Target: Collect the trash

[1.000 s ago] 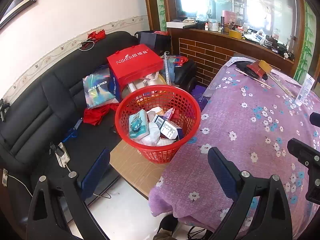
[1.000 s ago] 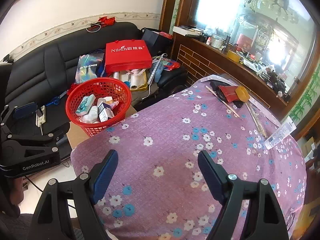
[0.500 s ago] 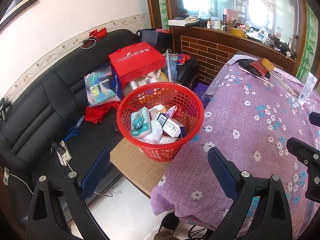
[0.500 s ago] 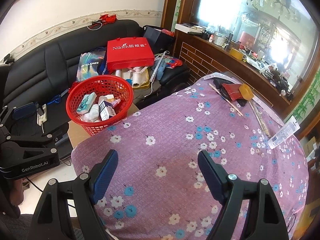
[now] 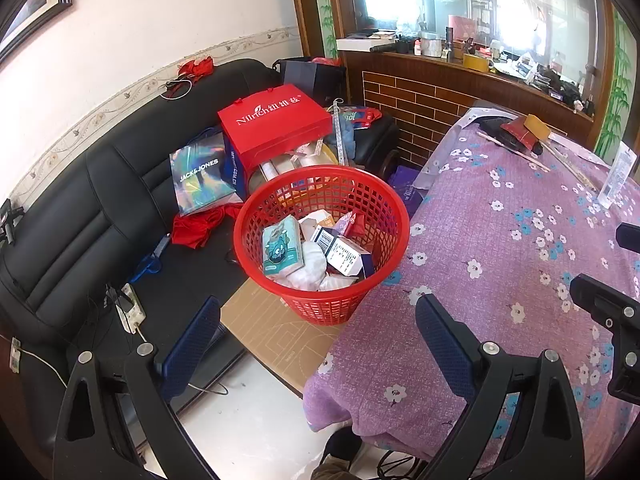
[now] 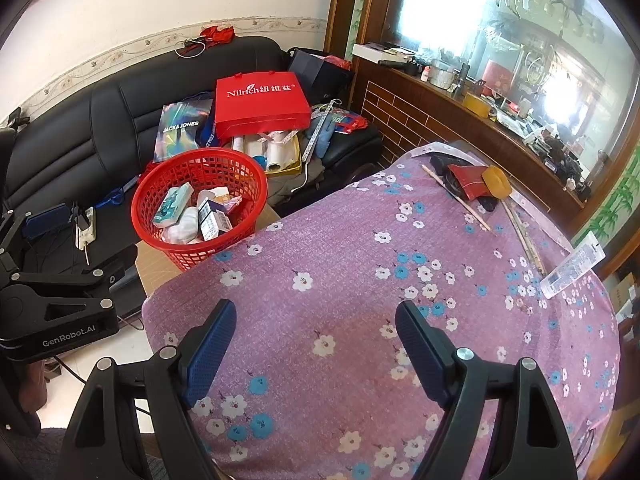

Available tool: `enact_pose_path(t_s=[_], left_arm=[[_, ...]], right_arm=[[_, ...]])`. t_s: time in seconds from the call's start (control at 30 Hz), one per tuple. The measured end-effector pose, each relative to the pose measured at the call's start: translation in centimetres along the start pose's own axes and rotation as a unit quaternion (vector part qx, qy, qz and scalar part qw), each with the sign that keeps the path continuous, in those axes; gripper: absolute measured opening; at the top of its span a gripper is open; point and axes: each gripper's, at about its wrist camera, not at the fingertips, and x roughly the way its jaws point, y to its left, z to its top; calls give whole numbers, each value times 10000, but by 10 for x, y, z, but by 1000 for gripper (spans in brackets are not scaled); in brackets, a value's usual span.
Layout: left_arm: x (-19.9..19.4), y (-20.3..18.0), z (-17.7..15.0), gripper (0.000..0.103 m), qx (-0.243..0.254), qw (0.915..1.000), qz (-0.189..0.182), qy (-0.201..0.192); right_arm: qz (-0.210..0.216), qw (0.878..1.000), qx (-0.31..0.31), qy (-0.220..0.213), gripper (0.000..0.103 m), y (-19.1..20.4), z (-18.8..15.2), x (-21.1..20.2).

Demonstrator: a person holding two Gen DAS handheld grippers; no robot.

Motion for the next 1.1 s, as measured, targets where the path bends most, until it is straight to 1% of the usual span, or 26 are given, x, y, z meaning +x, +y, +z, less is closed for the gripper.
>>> enact_pose_path(t_s=[1.1], left_arm=[[2,-3,2,98,25,10000,5,5]], right_arm=[[-2,10000,-37,31,86,-1,-1,8]])
